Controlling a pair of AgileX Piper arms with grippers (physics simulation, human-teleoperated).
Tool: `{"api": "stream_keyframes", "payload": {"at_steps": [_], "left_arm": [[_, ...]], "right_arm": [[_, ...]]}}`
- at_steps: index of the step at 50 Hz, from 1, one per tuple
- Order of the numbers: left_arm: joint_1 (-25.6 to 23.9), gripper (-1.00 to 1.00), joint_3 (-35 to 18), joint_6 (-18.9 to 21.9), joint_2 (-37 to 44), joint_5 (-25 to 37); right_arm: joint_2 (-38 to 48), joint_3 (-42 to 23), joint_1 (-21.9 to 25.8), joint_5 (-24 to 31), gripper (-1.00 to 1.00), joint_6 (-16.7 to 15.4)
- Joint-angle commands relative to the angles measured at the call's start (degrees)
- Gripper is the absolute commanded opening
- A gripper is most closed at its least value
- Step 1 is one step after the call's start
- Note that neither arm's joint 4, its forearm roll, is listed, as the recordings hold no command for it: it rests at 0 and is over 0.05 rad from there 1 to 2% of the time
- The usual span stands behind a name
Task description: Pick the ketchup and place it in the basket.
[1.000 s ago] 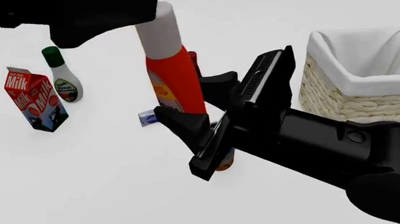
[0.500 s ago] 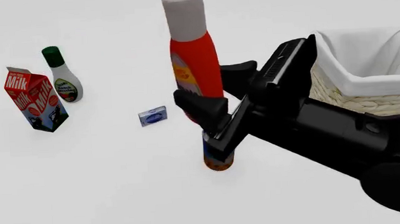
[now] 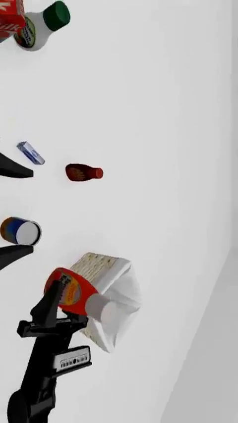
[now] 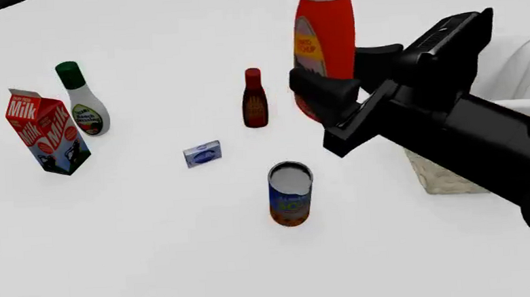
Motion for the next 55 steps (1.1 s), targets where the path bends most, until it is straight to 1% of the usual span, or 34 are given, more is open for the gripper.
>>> {"api": "stream_keyframes", "payload": {"at_steps": [1,2,3,4,6,8,9,10,11,12,13,15,16,17,19,24,26,27,28,29,30,31,36,38,44,55], "left_arm": [[4.59,1.0,7.46,-1.46,-5.19,-4.86],[4.59,1.0,7.48,-1.46,-5.2,-4.87],[5.24,1.0,7.92,0.77,-6.13,-5.41],[3.33,1.0,9.11,-1.89,-6.92,-6.07],[4.42,1.0,11.53,-1.13,-7.67,-7.58],[5.33,1.0,13.54,-1.72,-8.64,-9.15],[6.06,1.0,14.84,0.21,-9.88,-10.34],[6.04,1.0,15.65,-0.4,-10.39,-10.95],[7.17,1.0,17.28,-0.06,-11.34,-12.36],[7.61,1.0,18.18,1.24,-11.14,-12.94],[7.55,1.0,20.0,-0.8,-11.21,-14.62],[7.12,1.0,20.72,-1.08,-10.86,-15.42],[7.71,1.0,21.77,-0.56,-10.49,-16.62],[7.51,1.0,21.95,-1.43,-10.53,-17.05],[7.99,1.0,22.82,-0.61,-10.12,-18.26],[7.14,1.0,24.53,-1.19,-9.98,-20.07],[7.4,1.0,25.2,-0.57,-9.84,-20.71],[7.51,1.0,25.45,-0.63,-9.92,-20.91],[7.71,1.0,25.7,-0.4,-10.03,-21.09],[7.89,1.0,25.88,0.43,-10.06,-21.2],[7.92,1.0,26.47,-0.2,-10.27,-21.64],[7.92,1.0,26.48,-0.2,-10.27,-21.65],[8.4,1.0,27.95,0.4,-10.33,-22.63],[8.47,1.0,28.35,0.27,-10.23,-23.02],[8.31,1.0,28.64,0.52,-10.06,-23.45],[8.01,1.0,28.35,0.6,-9.42,-23.77]], "right_arm": [[-2.43,-0.54,-6.28,0.84,-1.0,0.7],[-2.44,-0.55,-6.28,0.84,-1.0,0.7],[-2.63,-0.58,-6.98,0.8,-1.0,0.04],[-2.72,-0.69,-7.52,0.85,-1.0,-0.86],[-2.98,-1.0,-8.69,0.89,-1.0,-0.74],[-3.07,-1.35,-9.31,0.98,-1.0,-0.89],[-3.05,-1.68,-10.51,0.87,-1.0,-1.71],[-3.24,-1.95,-10.99,1.04,-1.0,-0.87],[-3.31,-2.31,-12.11,1.15,-1.0,-1.35],[-3.3,-2.43,-12.45,1.24,-1.0,-1.13],[-3.31,-2.65,-13.28,1.33,-1.0,-0.87],[-3.19,-2.72,-13.51,1.38,-1.0,-1.16],[-2.87,-3.01,-14.8,1.31,-1.0,-0.69],[-2.86,-3.12,-14.82,1.48,-1.0,-0.92],[-3.12,-3.44,-15.82,1.77,-1.0,-0.86],[-2.28,-4.46,-19.18,2.42,-1.0,-1.68],[-1.92,-4.81,-20.15,2.53,-1.0,-1.45],[-1.32,-5.26,-21.36,2.69,-1.0,-1.49],[-1.15,-5.54,-22.37,2.65,-1.0,-0.79],[-0.8,-5.77,-22.89,2.74,-1.0,-0.83],[-0.27,-6.17,-24.04,2.88,-1.0,-0.84],[-0.27,-6.18,-24.05,2.88,-1.0,-0.84],[0.68,-6.4,-27.14,2.24,-1.0,-0.5],[0.72,-6.31,-27.51,2.16,-1.0,-0.44],[1.05,-6.35,-29.64,1.7,-1.0,-0.11],[1.54,-7.15,-35.04,1.07,-1.0,0.86]]}}
